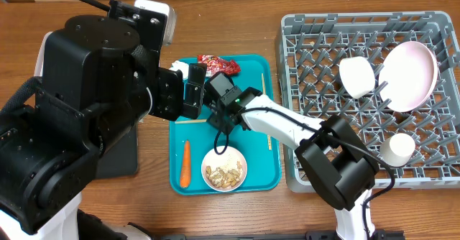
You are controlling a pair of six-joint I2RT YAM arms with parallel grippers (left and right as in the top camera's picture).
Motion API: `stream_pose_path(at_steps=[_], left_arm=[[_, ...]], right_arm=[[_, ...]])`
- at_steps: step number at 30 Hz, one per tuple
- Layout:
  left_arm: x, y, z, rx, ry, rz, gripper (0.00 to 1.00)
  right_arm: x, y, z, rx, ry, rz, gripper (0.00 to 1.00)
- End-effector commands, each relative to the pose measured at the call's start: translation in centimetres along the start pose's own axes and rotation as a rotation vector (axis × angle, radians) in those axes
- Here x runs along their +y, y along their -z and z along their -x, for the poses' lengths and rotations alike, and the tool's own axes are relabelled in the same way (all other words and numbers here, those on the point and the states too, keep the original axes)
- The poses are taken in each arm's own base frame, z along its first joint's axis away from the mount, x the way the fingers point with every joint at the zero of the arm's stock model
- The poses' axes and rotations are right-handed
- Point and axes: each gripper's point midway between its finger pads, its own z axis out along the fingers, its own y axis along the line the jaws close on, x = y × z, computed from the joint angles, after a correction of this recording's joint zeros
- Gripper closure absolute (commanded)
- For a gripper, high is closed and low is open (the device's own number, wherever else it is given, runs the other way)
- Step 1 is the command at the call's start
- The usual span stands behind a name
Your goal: Sort waste into correct bins and load items into the dishwasher
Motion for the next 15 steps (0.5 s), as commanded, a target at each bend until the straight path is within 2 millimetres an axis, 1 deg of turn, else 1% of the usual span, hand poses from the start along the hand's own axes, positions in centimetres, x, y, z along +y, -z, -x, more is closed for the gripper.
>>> stream_pose_path(at_steps=[1,3,6,7,11,15], left_arm=[[0.0,-0.1,-0.1,0.006,-0.009,-0.004,0.00],[0.0,-0.1,-0.1,0.006,-0.009,-0.004,0.00],[0.0,-0.1,-0.1,0.006,-0.009,-0.004,0.00],[0.0,-0.1,-0.1,0.006,-0.009,-0.004,0.00],[0.0,-0.1,-0.1,0.006,-0.009,-0.004,0.00],[0.0,-0.1,-0.1,0.006,-0.009,-0.004,0.00]], right_arm=[[-2.3,-1.4,-2.1,0.074,-0.156,-0.078,0.60],[-2.7,-1.4,-2.7,0.092,-0.209,-0.081,0.68],[-3.1,-1.3,-3.8,0.125,-0.268,-0.064,0.69],[-3.0,-1.3,-4.0,0.132,-0.276,-0.047,0.71],[-2.7,-1.2,-4.6,0.149,-0.307,0.027,0.76],[-2.1,-0.4,-5.2,0.177,-0.346,0.090,0.78]])
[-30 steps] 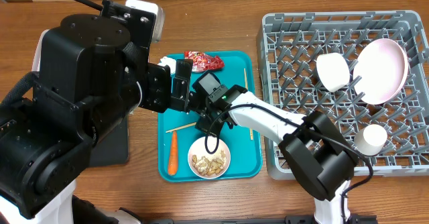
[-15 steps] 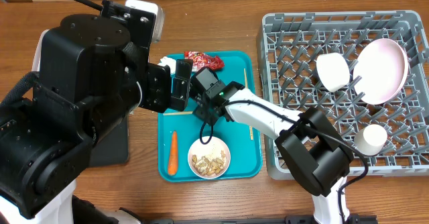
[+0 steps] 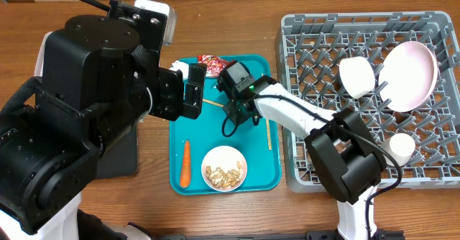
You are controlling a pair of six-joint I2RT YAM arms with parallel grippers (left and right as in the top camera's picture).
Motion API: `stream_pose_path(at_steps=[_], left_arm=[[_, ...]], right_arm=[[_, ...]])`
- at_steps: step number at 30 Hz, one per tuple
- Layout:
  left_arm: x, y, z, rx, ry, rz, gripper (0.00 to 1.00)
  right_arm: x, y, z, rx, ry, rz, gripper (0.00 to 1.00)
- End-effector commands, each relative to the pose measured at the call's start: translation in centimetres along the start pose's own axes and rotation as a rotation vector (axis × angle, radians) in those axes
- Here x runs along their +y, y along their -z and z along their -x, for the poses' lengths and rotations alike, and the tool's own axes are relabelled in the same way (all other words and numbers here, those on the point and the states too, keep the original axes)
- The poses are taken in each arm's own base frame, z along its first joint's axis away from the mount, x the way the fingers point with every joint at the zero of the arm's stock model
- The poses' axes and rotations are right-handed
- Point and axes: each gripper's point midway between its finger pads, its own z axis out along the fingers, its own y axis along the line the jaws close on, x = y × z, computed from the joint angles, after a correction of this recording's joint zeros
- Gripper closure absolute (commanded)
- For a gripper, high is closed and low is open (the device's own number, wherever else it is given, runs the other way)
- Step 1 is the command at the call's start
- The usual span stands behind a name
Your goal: Sort waste into correct bins and load items into the dishwasher
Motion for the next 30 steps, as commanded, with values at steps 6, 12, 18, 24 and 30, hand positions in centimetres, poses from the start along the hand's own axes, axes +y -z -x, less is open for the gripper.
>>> stream_pose_path(at_steps=[6,12,18,24,30], left_arm=[[0.0,-0.1,-0.1,0.006,-0.009,-0.004,0.00],[0.0,-0.1,-0.1,0.006,-0.009,-0.004,0.00],[0.0,-0.1,-0.1,0.006,-0.009,-0.004,0.00],[0.0,-0.1,-0.1,0.006,-0.009,-0.004,0.00],[0.0,-0.1,-0.1,0.006,-0.009,-0.004,0.00]], right_arm=[[0.9,1.4,-2.9,0.101,-0.047,0.079,0.88],[0.9,6.0,-1.4,0.004,-0.041,0.080,0.88],[1.0,10.3,-0.9,-0.066,-0.072,0.083,0.88],[1.4,11.6,-0.5,-0.102,-0.077,0.116,0.82],[2.2,9.3,0.3,-0.100,-0.068,0.149,0.53]])
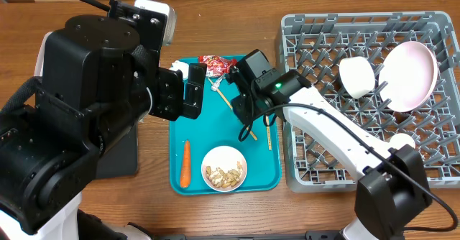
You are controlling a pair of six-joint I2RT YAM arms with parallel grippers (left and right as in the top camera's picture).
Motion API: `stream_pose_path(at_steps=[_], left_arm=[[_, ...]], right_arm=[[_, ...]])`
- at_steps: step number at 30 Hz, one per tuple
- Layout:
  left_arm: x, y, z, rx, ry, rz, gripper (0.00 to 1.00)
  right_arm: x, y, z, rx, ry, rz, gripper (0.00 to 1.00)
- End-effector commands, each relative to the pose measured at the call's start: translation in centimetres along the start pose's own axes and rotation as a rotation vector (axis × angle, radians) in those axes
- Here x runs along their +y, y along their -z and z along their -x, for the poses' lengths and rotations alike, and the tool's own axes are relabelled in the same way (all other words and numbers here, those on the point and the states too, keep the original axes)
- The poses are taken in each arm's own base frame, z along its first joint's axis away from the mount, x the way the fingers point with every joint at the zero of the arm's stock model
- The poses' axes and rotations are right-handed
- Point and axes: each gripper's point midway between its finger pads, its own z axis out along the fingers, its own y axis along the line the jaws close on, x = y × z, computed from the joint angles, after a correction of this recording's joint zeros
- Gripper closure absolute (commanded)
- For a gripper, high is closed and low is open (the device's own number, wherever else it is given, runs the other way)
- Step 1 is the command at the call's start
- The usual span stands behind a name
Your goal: Sort waste into correct bins and load items into the dishwasher
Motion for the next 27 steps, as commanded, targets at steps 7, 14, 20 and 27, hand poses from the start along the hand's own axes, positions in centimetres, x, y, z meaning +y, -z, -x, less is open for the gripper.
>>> stream_pose_path(at_steps=[7,14,20,27], left_arm=[[0.0,-0.1,-0.1,0.006,-0.009,-0.004,0.00],[0.0,-0.1,-0.1,0.006,-0.009,-0.004,0.00],[0.0,-0.1,-0.1,0.006,-0.009,-0.004,0.00],[0.0,-0.1,-0.1,0.006,-0.009,-0.004,0.00]], right_arm=[[-0.2,-5.7,-0.7,0.072,-0.014,0.024,0.53],[-0.3,-9.1,-3.0,0.172,-0.029,0.040,0.54],[-0.2,-10.6,-4.1,0.218,-0.045,0.058,0.64],[-1.9,-10.4,-5.0,0.255,-0.069,-0.046,0.89]])
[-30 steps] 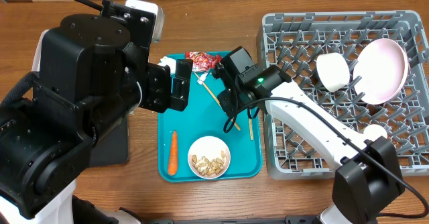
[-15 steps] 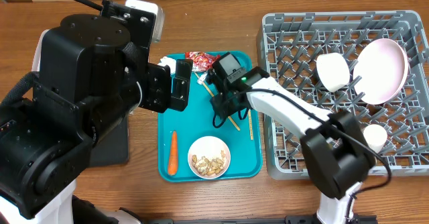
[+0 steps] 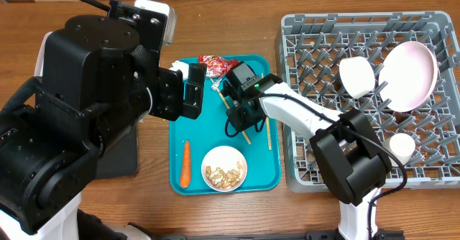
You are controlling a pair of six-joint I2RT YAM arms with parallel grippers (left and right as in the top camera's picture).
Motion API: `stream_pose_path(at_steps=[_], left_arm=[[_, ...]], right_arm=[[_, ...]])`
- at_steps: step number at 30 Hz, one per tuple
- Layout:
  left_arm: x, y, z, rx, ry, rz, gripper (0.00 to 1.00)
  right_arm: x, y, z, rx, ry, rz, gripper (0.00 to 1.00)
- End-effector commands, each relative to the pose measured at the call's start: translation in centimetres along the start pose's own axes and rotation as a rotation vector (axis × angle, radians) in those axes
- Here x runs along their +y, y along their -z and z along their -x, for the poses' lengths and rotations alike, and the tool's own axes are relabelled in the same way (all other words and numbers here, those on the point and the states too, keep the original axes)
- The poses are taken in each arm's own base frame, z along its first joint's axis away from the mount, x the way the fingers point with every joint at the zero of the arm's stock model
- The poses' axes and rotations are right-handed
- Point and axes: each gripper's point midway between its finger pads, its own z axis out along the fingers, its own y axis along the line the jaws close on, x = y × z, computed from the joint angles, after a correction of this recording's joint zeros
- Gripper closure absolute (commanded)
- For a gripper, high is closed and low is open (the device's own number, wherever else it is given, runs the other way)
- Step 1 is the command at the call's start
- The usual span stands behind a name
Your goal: Sort waste into correct bins and load items into the dishwasher
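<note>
A teal tray lies mid-table. My right gripper hovers over its upper middle, shut on a wooden chopstick that runs diagonally from upper left to lower right under the fingers. A second chopstick rests along the tray's right side. A red wrapper sits at the tray's far edge, a carrot at the lower left, and a white bowl of food scraps at the near edge. My left gripper hangs at the tray's left edge; its fingers are hard to make out.
A grey dish rack fills the right side, holding a white bowl, a pink plate and a white cup. The bulky black left arm covers the table's left. A white object shows by the tray's top-left corner.
My right arm has folded back toward the tray, and its gripper sits slightly lower and further left. The chopstick keeps its diagonal lie in the fingers. The left arm has not moved.
The chopstick first lay flat across the tray's left edge with my right gripper at its end. Then the gripper stood higher on the tray with the stick at its left. Later the stick hung diagonally in the gripper, as it does now.
</note>
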Motion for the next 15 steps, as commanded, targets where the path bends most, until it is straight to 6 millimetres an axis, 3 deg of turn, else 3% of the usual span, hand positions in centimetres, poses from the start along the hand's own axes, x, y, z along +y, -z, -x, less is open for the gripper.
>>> stream_pose_path(at_steps=[1,4,8,15], left_arm=[[0.0,-0.1,-0.1,0.006,-0.009,-0.004,0.00],[0.0,-0.1,-0.1,0.006,-0.009,-0.004,0.00],[0.0,-0.1,-0.1,0.006,-0.009,-0.004,0.00],[0.0,-0.1,-0.1,0.006,-0.009,-0.004,0.00]], right_arm=[[-1.6,-0.8,-1.3,0.063,-0.048,-0.092,0.93],[-1.9,0.2,-2.0,0.100,-0.063,-0.118,0.96],[-1.4,2.6,-1.5,0.102,-0.070,-0.119,0.96],[-0.2,9.3,0.1,0.015,-0.082,-0.106,0.96]])
